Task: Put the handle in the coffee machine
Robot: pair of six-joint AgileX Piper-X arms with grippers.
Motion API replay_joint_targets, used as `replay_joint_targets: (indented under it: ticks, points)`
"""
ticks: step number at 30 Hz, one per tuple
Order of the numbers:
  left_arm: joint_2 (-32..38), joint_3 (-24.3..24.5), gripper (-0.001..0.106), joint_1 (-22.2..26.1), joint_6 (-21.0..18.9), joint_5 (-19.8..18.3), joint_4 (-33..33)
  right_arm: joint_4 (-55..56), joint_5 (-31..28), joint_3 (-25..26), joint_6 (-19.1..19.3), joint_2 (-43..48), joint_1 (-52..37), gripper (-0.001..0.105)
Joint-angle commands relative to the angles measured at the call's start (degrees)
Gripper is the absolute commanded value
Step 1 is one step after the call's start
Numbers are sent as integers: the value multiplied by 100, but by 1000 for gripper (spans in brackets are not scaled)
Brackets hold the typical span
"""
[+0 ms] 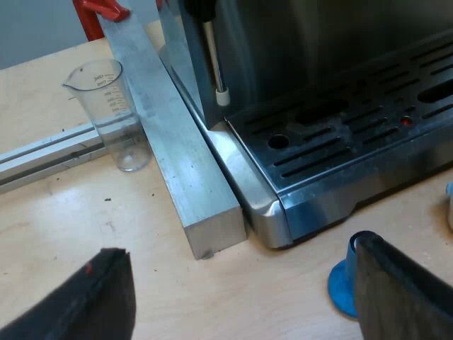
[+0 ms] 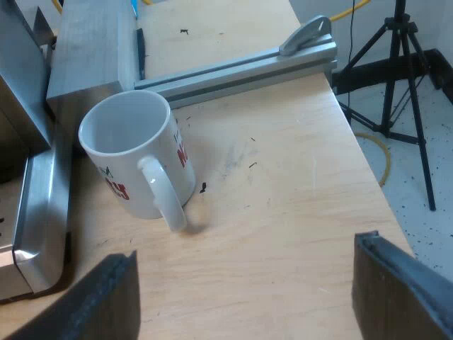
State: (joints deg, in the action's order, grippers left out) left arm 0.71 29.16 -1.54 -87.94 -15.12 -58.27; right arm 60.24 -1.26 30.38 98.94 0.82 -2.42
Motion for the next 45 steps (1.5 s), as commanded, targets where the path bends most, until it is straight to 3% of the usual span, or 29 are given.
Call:
replay_joint_targets:
  ticks: [1,5,11,15,18,22,27,32,40,44,45]
  points:
    - [537,3,66,-26,-62,-150,45,-48,-2,53,26,187,-7,65]
    - [251,43,66,-26,-62,-221,30,178,75,237,26,28,-7,65]
    - [-203,395,66,-79,-62,-774,-90,662,543,759,55,-520,-7,65]
    - [-476,673,66,-259,11,-994,-89,936,957,1173,552,-1007,-7,65]
    - [-665,803,66,-345,35,-1382,-89,1223,1147,1415,931,-1315,-7,65]
    - [-840,854,66,-421,342,-1994,-89,1585,1492,1929,1128,-1997,243,65]
    - [-987,851,66,-601,379,-2197,-102,1841,1516,2299,1365,-2634,737,65]
    - [-1221,851,66,-909,379,-2459,-102,1813,1472,2446,1364,-3197,1319,65]
    - [-1938,851,66,-2057,437,-2640,-113,1673,785,2445,1004,-4052,2540,65]
    - [-2103,851,66,-2386,450,-2640,-113,1481,557,2445,736,-4329,3090,65]
    - [-2309,851,66,-2805,517,-2604,-113,1423,504,2445,646,-4404,3179,65]
